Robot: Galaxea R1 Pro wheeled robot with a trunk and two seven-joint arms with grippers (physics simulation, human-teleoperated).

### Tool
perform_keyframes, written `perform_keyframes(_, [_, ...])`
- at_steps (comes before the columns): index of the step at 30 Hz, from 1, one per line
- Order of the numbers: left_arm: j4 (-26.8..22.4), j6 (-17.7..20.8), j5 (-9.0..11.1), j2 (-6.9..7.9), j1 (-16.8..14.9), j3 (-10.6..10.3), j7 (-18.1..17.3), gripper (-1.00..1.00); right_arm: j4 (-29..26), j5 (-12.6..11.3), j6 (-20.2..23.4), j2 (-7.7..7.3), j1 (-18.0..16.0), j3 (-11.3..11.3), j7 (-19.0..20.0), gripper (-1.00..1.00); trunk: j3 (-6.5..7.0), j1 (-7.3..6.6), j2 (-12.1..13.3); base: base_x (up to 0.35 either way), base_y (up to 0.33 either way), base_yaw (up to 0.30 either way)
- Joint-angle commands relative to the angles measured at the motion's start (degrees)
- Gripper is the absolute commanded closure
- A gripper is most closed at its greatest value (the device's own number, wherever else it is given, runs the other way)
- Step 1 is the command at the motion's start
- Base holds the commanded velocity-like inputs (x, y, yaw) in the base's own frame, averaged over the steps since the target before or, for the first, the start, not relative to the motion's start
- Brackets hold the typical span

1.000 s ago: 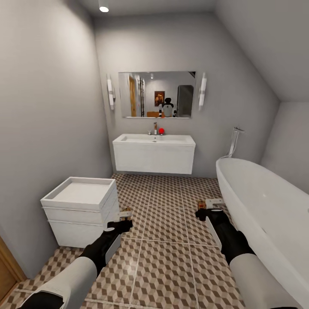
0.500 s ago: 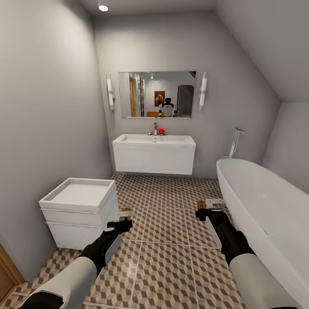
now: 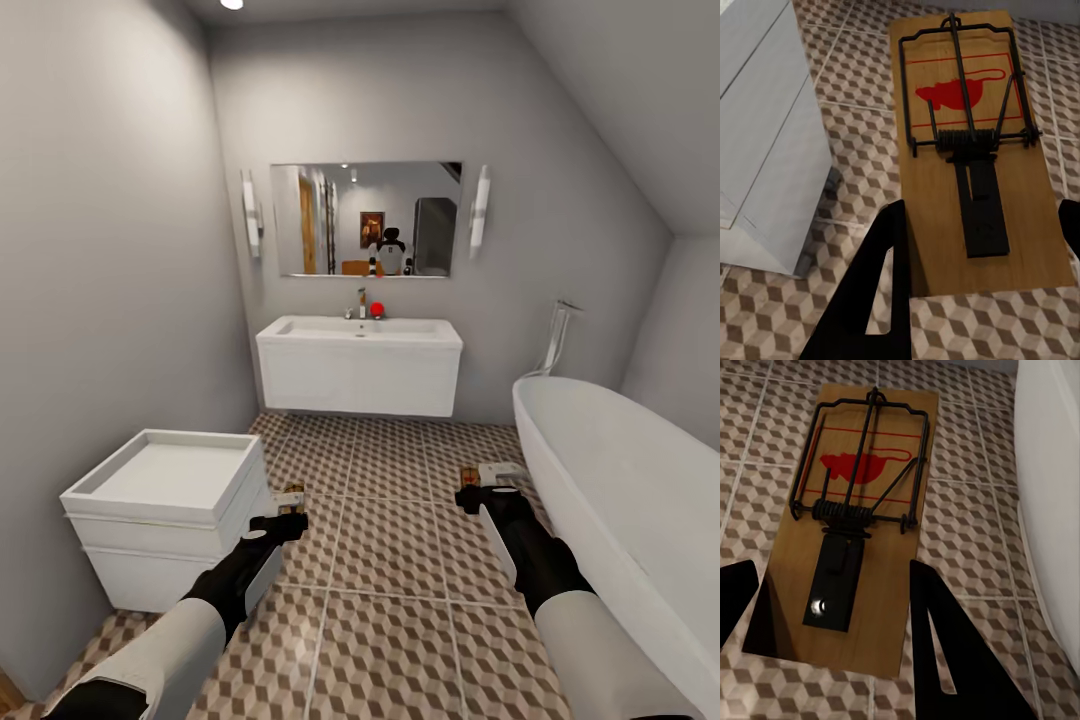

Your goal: Take the four mousetraps from the cabinet in the bathroom and place them on the bathroom floor. Make sure all four end up on the same floor surface, and ensure that at least two of them are either under or directly next to the same bathroom sink.

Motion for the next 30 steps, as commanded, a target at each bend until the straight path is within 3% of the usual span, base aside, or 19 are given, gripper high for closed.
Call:
perform_keyframes(1, [-0.12,0.28,0.53,0.06,-0.03,-0.48,0.46,1.0,-0.07,-0.03,0.3,-0.01,-0.03,0.1,-0.08,1.0,-0.07,0.03,-0.03,0.322,0.0,0.0])
perform_keyframes(30, [-0.03,0.28,0.57,0.06,-0.03,-0.39,0.44,1.0,-0.07,-0.03,0.17,-0.03,-0.03,0.1,-0.08,1.0,-0.07,0.03,-0.03,0.322,0.0,0.0])
